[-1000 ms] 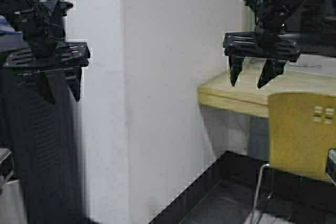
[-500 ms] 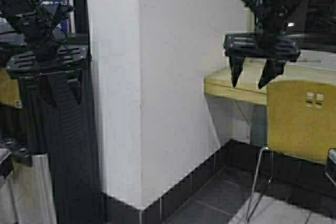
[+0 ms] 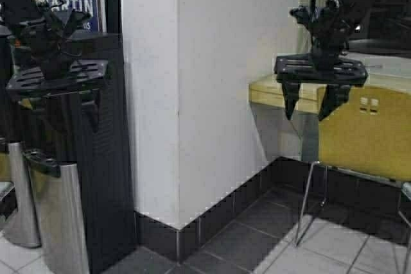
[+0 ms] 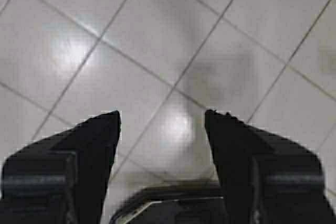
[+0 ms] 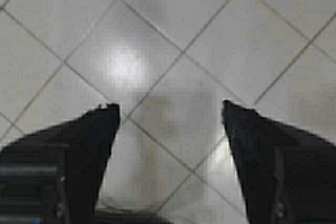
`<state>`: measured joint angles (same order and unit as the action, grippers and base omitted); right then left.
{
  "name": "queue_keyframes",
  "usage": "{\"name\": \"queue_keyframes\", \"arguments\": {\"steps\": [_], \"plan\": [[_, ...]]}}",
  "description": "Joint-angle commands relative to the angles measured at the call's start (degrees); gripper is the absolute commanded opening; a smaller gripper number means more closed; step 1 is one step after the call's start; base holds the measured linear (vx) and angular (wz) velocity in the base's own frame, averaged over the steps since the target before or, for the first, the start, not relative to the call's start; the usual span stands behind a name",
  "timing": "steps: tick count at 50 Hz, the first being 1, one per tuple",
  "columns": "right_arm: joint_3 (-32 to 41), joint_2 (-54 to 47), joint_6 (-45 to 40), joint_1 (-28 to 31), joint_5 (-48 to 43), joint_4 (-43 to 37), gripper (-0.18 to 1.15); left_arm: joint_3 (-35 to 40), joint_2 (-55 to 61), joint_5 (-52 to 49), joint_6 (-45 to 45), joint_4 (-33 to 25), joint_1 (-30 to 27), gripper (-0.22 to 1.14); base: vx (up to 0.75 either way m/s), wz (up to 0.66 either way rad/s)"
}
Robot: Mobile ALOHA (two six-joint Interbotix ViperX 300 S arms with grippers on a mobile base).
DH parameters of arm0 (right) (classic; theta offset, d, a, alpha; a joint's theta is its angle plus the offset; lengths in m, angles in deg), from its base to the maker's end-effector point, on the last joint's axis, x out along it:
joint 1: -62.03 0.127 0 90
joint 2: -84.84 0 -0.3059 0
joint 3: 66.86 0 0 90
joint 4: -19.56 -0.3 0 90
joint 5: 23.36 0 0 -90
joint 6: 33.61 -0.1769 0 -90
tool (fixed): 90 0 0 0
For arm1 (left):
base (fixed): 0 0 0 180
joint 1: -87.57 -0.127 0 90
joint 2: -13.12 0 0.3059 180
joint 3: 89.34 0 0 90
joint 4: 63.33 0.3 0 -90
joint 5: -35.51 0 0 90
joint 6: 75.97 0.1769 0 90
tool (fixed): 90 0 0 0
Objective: Push the chairs under the table
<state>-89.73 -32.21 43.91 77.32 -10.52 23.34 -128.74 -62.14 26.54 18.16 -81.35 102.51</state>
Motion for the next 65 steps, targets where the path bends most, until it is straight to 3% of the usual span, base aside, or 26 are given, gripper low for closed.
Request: {"name": "queue_keyframes", "arguments": {"steps": [1, 33, 65], "plan": [[0.3, 0.7, 0.2, -0.2, 0.7, 0.2, 0.93, 1.7, 0.0, 0.0, -0.2, 0.0, 0.1, 0.87, -0.35, -0.04], [0.4, -2.3, -0.4, -0.3, 0.9, 0.3, 0.93, 2.1, 2.4, -0.4, -0.1, 0.1, 0.1, 0.87, -0.28, -0.21], [2.2, -2.5, -0.3, -0.3, 1.8, 0.0, 0.93, 1.5, 2.5, -0.4, -0.5, 0.0, 0.1, 0.87, -0.13, -0.45]]}}
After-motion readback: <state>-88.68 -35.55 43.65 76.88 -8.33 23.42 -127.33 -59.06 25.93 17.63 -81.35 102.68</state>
